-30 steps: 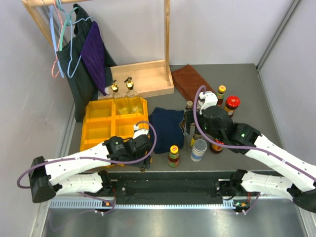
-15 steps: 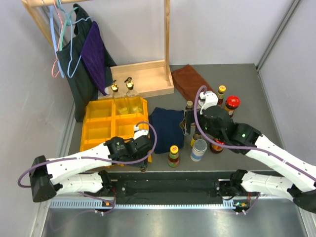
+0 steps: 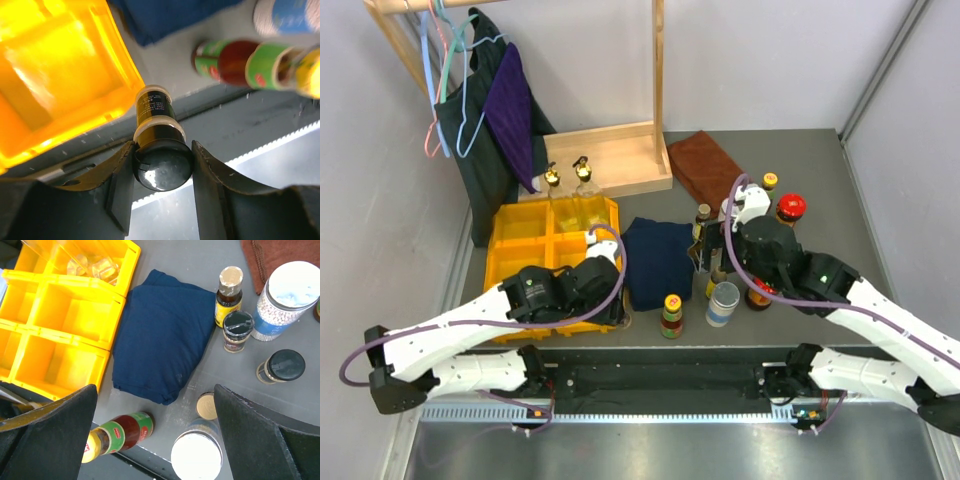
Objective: Organize the condiment bottles
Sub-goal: Pick up the bottle from the center of the board, then place the bottle in the storage box.
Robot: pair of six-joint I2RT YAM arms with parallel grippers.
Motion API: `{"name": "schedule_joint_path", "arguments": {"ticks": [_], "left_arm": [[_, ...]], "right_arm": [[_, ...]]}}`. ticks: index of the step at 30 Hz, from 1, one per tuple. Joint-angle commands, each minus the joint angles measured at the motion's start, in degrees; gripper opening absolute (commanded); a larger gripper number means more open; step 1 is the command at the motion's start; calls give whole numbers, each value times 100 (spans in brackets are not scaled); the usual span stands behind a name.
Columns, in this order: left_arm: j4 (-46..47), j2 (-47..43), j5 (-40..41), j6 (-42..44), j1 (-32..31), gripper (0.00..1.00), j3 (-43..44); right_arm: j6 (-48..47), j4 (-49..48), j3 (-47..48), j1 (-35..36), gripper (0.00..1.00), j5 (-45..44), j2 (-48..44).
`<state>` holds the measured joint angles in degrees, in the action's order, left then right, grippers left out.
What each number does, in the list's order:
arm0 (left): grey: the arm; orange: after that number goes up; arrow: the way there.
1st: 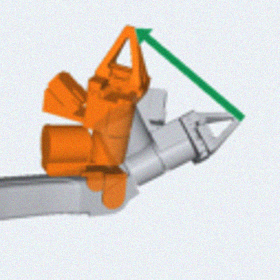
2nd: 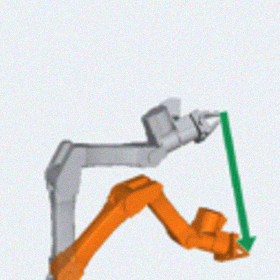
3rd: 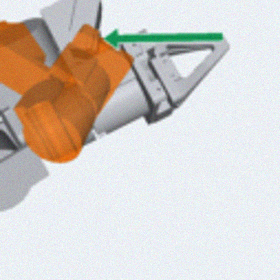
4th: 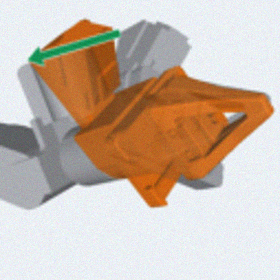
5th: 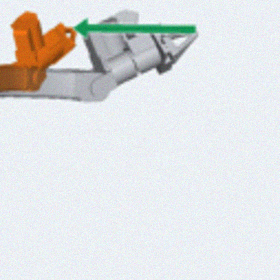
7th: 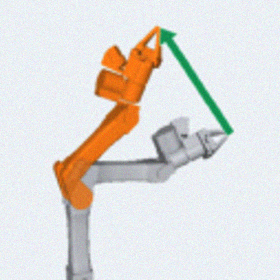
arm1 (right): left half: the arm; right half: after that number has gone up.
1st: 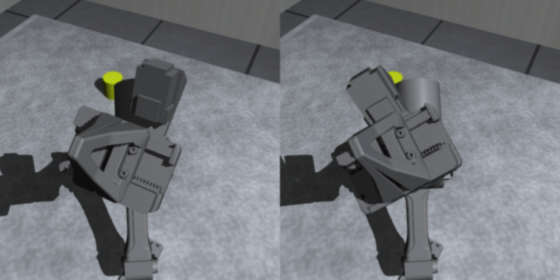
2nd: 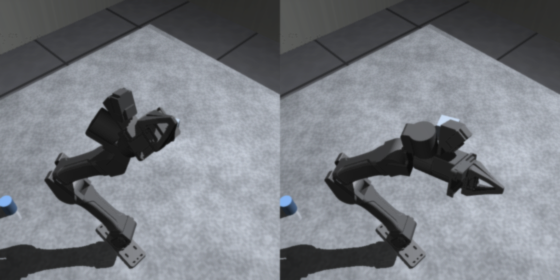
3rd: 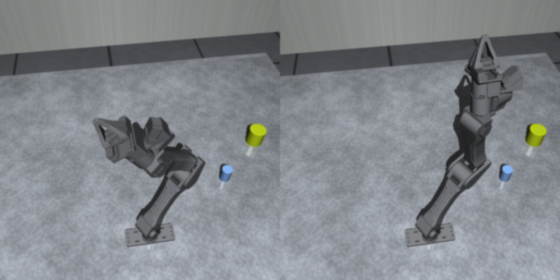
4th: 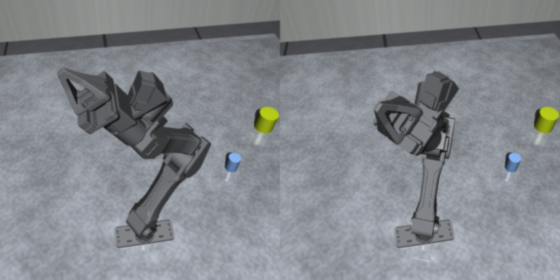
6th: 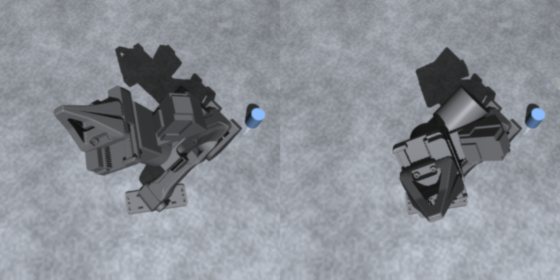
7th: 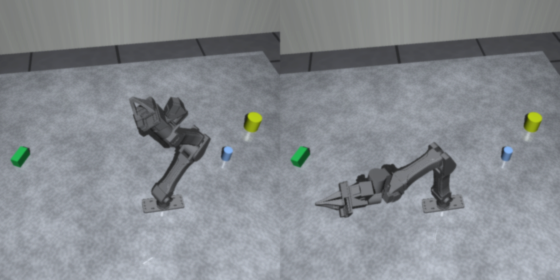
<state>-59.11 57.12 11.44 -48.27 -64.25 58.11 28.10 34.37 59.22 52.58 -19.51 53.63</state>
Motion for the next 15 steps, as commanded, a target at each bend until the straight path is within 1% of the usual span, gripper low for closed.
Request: {"name": "schedule_joint_path", "arguments": {"ticks": [1, 2, 4, 5, 9, 11, 12, 14, 15], "left_arm": [[-425, 27, 972, 204, -9, 0, 639], [-452, 70, 1365, 204, -9, 0, 719], [-400, 202, 1728, 213, -9, 0, 912], [-338, 229, 2069, 230, -9, 0, 974], [-92, 361, 2845, 186, 105, 0, 1281], [-13, 501, 3047, 213, 202, 0, 1457], [57, 536, 3118, 274, 376, 0, 1475], [354, 615, 2953, 493, 693, 0, 1432], [496, 616, 2612, 590, 1112, 0, 1379]], "right_arm": [[-41, 8, -69, -54, 99, -141, -229], [-32, 8, -77, -55, 99, -141, -238], [-24, 26, -95, -63, 99, -141, -265], [-24, 52, -86, -63, 99, -141, -274], [-6, 87, -130, -72, 99, -167, -318], [-15, 70, -139, -90, 99, -176, -353], [-6, 79, -148, -90, 99, -176, -344], [-15, 79, -148, -98, 99, -167, -344], [-15, 96, -139, -107, 99, -159, -344]]}}
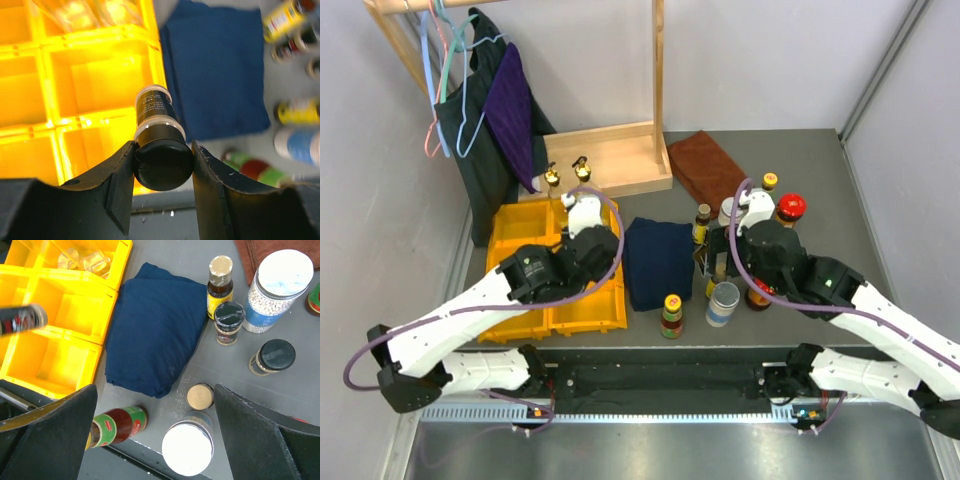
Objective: Organize the condiment bottles
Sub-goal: Place the bottle in the storage box.
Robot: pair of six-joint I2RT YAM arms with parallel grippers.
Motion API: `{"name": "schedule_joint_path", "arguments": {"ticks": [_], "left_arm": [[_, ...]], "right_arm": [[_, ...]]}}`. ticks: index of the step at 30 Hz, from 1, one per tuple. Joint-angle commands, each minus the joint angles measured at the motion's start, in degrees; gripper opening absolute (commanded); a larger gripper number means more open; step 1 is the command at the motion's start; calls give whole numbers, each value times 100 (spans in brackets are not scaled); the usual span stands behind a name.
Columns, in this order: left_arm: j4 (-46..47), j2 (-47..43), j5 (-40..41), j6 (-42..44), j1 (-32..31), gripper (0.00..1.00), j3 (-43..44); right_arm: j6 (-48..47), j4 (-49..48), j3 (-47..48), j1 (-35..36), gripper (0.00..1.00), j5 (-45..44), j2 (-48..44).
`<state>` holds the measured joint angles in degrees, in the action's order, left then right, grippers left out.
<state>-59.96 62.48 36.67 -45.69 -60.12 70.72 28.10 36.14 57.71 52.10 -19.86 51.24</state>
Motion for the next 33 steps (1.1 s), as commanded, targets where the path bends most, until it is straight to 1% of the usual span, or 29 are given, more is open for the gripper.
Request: {"name": "schedule_joint_path", "arguments": {"ticks": [1, 2, 3, 4, 5, 8, 15, 25, 30, 33], "left_arm": [[704, 80, -114, 498, 929, 0, -22], [984, 37, -298, 596, 1132, 0, -101], [1108, 10, -457, 684, 1473, 0, -180], [1205, -16, -720, 780, 1624, 0, -329], [1354, -34, -827, 825, 1904, 0, -383], [1513, -17, -1152, 939, 2353, 0, -585], [1707, 63, -1311, 957, 2874, 0, -1068], [2330, 194, -2198, 922, 3778, 0, -1824], [2595, 326, -2541, 931, 4069, 0, -2123], [2648, 466, -2533, 983, 4148, 5, -2159]], "right_arm": [[-32, -81, 12, -68, 99, -132, -106], [-24, -63, -6, -68, 99, -141, -115], [-24, -46, -6, -77, 99, -141, -132], [-32, -46, -14, -85, 99, -141, -150], [-32, -54, -41, -103, 99, -150, -167], [-59, -72, -85, -138, 99, -132, -229], [-120, -98, -111, -252, 99, -97, -246], [-190, -116, -129, -393, 99, -36, -203], [-199, -125, -146, -420, 99, -9, -194], [-173, -116, -155, -446, 99, -1, -185]]}}
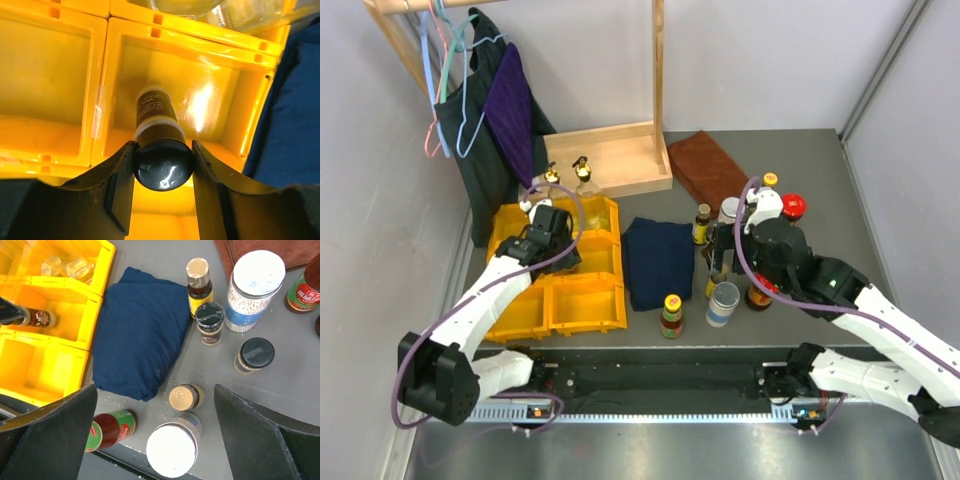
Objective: Organize the condiment bottles
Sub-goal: Place the bottle in the storage box.
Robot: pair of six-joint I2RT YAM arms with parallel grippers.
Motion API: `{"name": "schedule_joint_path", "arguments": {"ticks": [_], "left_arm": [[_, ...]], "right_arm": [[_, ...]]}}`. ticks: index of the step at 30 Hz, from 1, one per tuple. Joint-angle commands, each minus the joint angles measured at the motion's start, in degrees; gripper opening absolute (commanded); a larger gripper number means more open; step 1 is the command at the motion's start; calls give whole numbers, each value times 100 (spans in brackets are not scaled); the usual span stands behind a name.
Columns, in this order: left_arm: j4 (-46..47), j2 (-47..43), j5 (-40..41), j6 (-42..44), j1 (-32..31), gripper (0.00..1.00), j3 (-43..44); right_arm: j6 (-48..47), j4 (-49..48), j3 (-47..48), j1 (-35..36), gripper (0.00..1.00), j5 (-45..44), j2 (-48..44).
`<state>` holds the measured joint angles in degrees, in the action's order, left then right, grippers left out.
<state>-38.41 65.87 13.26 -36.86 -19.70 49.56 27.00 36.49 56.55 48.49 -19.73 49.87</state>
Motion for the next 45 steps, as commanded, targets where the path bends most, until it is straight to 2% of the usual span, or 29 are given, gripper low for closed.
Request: {"name": "schedule_joint_path", "arguments": {"ticks": [1, 5, 8, 9, 11, 13, 16, 26, 34, 41, 45], "left_arm": [[501, 163, -192, 118, 116, 7, -43], [501, 295, -174, 162, 142, 18, -60], [502, 304, -183, 162, 151, 36, -78], [493, 295, -183, 162, 151, 51, -78], [501, 269, -157, 197, 151, 67, -78], [484, 181, -113, 223, 151, 79, -69], [449, 49, -78, 302, 151, 87, -25], [-95, -442, -69, 777, 151, 99, 475], [-386, -1119, -42, 1058, 151, 99, 581], [-536, -1821, 45, 1269, 151, 99, 449], [-255, -2358, -76, 1330, 160, 99, 195]], "right_arm": [[-55, -160, -39, -94, 99, -14, -47], [-29, -168, -57, -112, 99, 21, -39], [-11, -151, -74, -112, 99, 13, -38], [-20, -151, -74, -112, 99, 13, -30], [-20, -125, -66, -120, 99, -5, -30], [7, -116, -57, -147, 99, -14, -30], [33, -89, -48, -182, 99, 4, -30], [-37, 165, 92, -279, 99, -260, -12], [-55, 552, 180, -331, 99, -655, 32], [155, 806, 259, -612, 99, -577, 242], [209, 851, 365, -963, 92, -287, 515]]}}
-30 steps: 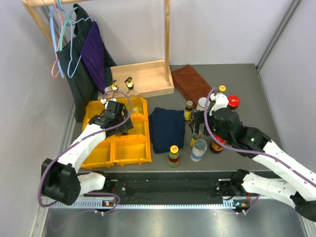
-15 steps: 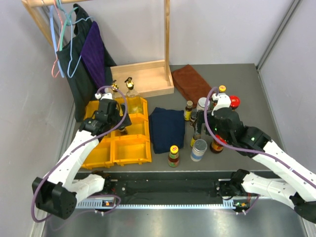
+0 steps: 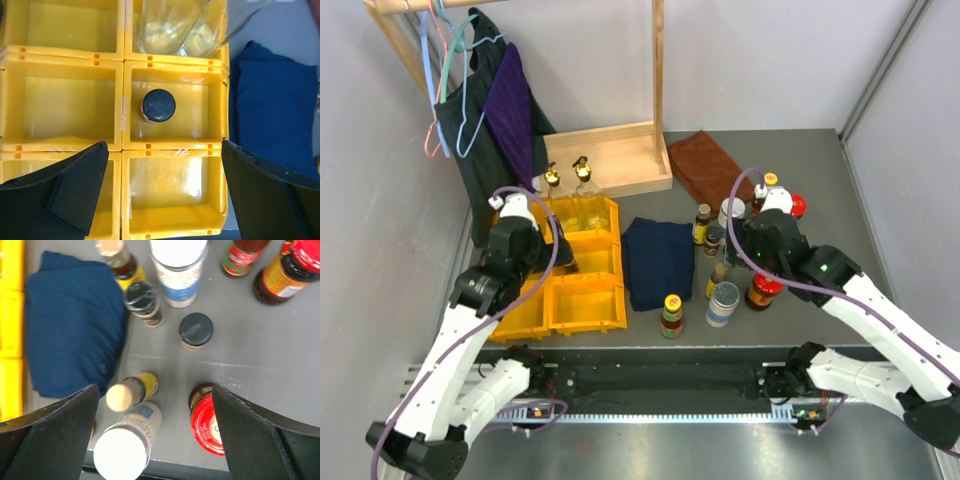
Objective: Organize the condiment bottles
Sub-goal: Place the bottle in the storage box, then pick up the bottle from the center of the board.
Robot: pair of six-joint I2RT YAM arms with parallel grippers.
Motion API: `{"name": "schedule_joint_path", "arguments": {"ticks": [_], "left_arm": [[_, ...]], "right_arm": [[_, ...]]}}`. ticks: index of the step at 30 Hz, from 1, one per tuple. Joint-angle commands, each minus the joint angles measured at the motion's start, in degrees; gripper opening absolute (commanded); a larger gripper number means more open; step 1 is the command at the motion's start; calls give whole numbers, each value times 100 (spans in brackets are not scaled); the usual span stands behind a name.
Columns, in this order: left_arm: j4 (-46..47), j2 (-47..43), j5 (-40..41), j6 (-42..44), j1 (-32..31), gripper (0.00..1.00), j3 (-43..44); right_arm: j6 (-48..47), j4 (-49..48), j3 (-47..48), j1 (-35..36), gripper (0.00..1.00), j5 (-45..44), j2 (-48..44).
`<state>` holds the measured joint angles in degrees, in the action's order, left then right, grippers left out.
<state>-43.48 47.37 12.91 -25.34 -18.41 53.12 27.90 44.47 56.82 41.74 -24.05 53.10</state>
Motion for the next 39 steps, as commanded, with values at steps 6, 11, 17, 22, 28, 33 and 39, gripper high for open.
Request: {"name": "schedule_joint_path", "arguments": {"ticks": [6, 11, 17, 22, 28, 33, 39], "left_arm": [[867, -1370, -297, 196, 22, 99, -864], [1026, -1819, -359, 284, 22, 99, -1199], [1105, -1908, -420, 372, 22, 99, -1243], [1079, -1837, -429, 390, 22, 99, -1225], [1096, -1837, -473, 399, 22, 99, -1234], [1088, -1837, -482, 364, 31, 99, -1234], [1079, -1846, -482, 320, 22, 99, -1234]], "right_arm": [[-118, -200, 216, -781, 80, 375, 534], [-329, -482, 93, -965, 63, 428, 965], [-338, -834, -100, -1141, 58, 446, 1518], [-303, -1054, -267, -1264, 57, 349, 1791], [-329, -1405, -478, -1475, 57, 419, 1923], [-461, -1678, -593, -1598, 56, 489, 2116], [-549, -2021, -646, -1669, 52, 586, 2310]]}}
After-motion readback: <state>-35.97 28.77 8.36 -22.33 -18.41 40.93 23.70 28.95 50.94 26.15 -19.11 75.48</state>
